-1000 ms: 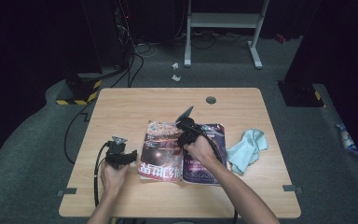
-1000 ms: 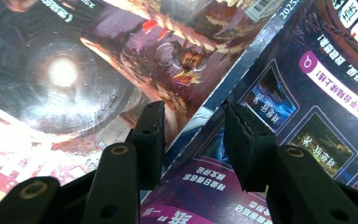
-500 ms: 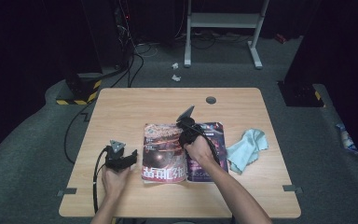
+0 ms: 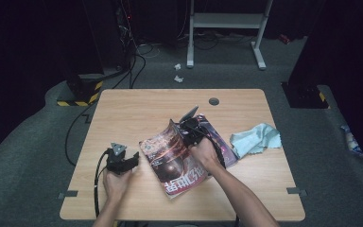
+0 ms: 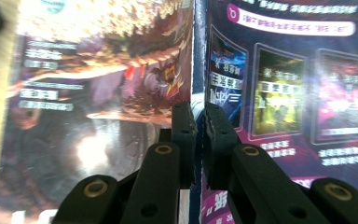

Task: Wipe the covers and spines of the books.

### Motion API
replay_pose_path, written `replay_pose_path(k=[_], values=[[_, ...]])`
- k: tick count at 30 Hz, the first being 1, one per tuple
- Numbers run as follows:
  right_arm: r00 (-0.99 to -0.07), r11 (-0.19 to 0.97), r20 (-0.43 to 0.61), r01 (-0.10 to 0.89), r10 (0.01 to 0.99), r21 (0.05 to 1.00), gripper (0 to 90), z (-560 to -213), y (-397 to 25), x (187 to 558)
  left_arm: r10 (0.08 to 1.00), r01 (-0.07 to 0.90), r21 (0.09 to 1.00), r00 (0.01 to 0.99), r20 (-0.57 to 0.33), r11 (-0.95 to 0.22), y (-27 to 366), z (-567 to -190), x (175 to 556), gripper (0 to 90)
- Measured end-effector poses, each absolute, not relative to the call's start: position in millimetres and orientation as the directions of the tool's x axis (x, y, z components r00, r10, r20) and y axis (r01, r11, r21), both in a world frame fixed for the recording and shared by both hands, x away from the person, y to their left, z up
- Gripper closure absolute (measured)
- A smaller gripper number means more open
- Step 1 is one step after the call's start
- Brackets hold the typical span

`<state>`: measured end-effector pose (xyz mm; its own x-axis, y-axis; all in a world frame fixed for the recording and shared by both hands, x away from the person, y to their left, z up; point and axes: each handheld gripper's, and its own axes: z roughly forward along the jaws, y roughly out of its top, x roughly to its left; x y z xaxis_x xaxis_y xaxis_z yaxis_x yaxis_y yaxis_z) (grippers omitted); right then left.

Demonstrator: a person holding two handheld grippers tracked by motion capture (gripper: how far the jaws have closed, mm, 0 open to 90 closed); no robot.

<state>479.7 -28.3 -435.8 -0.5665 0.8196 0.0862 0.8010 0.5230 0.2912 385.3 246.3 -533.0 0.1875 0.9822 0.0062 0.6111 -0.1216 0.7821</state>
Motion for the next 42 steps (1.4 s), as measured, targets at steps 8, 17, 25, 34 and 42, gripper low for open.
replay_pose_path(k=[8,17,25,34,42], values=[[-0.654,0.588,0.100,0.728,0.750,0.352,84.6,-402.5,-19.8,467.3,0.985,0.616,0.780,0.170,0.007,-0.112,248.1,-532.8,385.1,29.9],[-0.721,0.626,0.125,0.663,0.682,0.410,84.7,-363.1,-10.2,456.7,0.988,0.616,0.781,0.152,0.004,-0.098,249.2,-533.1,385.3,29.8],[-0.759,0.629,0.198,0.632,0.620,0.452,84.7,-326.0,-2.6,448.6,0.990,0.619,0.780,0.141,0.005,-0.092,251.1,-532.8,385.5,30.1],[-0.734,0.570,0.361,0.677,0.576,0.467,84.7,-316.2,-16.3,456.4,0.992,0.621,0.779,0.130,0.001,-0.083,252.4,-532.7,385.2,30.4],[-0.632,0.496,0.378,0.770,0.677,0.401,84.6,-356.4,-66.2,490.7,0.992,0.621,0.779,0.126,0.003,-0.081,251.8,-532.7,385.1,30.3]])
